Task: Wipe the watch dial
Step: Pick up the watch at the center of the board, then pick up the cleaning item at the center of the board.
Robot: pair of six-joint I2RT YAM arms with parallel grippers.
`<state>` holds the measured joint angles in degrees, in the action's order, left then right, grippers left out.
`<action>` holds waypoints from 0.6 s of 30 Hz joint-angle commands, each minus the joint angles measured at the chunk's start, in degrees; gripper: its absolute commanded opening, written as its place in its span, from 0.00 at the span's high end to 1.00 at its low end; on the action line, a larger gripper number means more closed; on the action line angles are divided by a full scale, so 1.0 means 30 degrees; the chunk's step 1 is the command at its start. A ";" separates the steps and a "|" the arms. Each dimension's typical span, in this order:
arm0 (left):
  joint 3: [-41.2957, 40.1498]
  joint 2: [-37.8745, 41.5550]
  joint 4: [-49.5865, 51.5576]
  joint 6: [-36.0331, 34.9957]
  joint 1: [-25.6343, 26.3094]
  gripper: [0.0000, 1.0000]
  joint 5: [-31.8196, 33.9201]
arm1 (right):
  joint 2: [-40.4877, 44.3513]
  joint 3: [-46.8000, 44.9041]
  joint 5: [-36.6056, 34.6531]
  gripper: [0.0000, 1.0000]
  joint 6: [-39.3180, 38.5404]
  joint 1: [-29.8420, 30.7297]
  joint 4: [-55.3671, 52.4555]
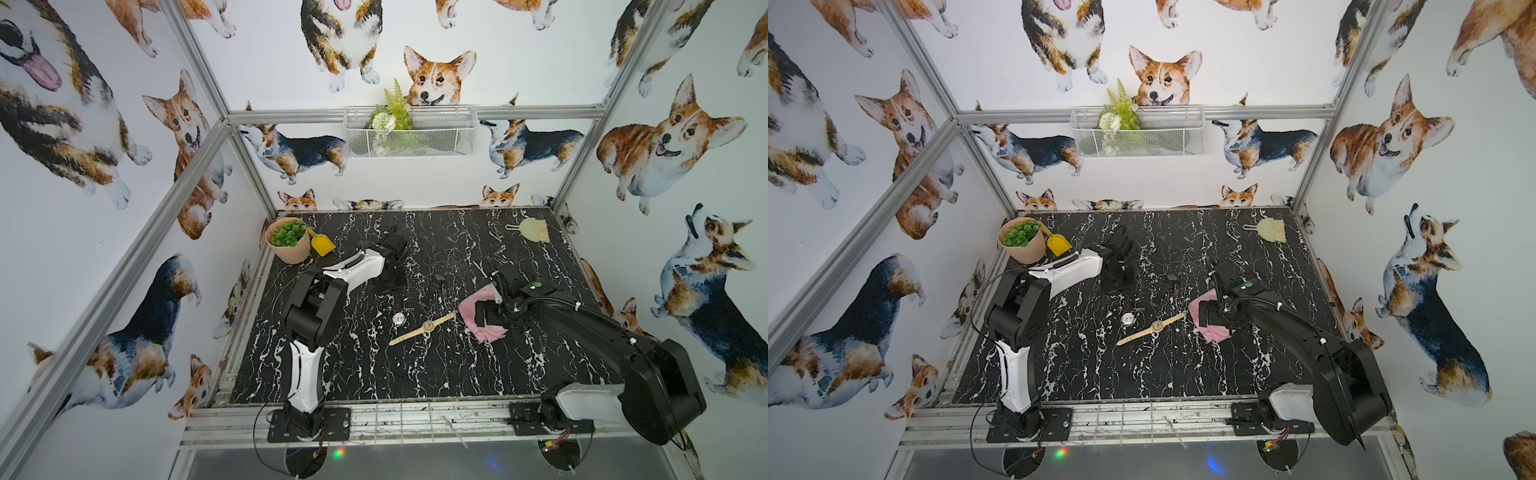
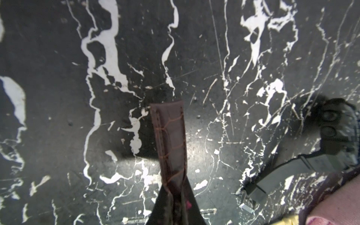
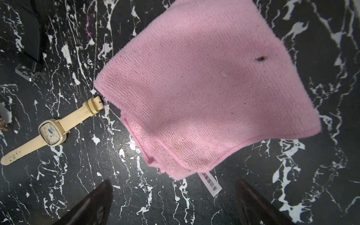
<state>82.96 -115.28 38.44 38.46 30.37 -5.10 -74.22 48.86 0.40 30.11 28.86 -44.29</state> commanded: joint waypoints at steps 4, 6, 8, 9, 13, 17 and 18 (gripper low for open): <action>-0.0081 0.0368 0.0167 0.0189 -0.0016 0.98 -0.0163 | -0.0067 0.0089 -0.0135 0.00 0.0452 0.0005 -0.0177; -0.0128 0.0402 0.0142 0.0192 -0.0016 0.98 -0.0145 | -0.0098 0.0090 -0.0135 0.00 0.0480 -0.0003 -0.0177; -0.0172 0.0401 0.0137 0.0218 -0.0014 0.98 -0.0167 | -0.0106 0.0090 -0.0135 0.00 0.0517 -0.0003 -0.0148; -0.0187 0.0404 0.0112 0.0240 -0.0017 0.98 -0.0174 | -0.0106 0.0090 -0.0162 0.00 0.0540 0.0004 -0.0148; -0.0238 0.0416 0.0050 0.0310 -0.0016 0.98 -0.0230 | -0.0134 0.0090 -0.0164 0.00 0.0570 -0.0010 -0.0172; -0.0131 0.0358 0.0214 0.0306 -0.0016 0.98 -0.0419 | -0.0171 0.0090 -0.0157 0.00 0.0595 -0.0041 -0.0133; -0.0072 0.0328 0.0275 0.0306 -0.0028 0.98 -0.0459 | -0.0174 0.0053 -0.0164 0.00 0.0595 -0.0041 -0.0119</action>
<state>82.37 -114.43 38.46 38.83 30.37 -5.78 -74.54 48.86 0.40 30.55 28.82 -44.29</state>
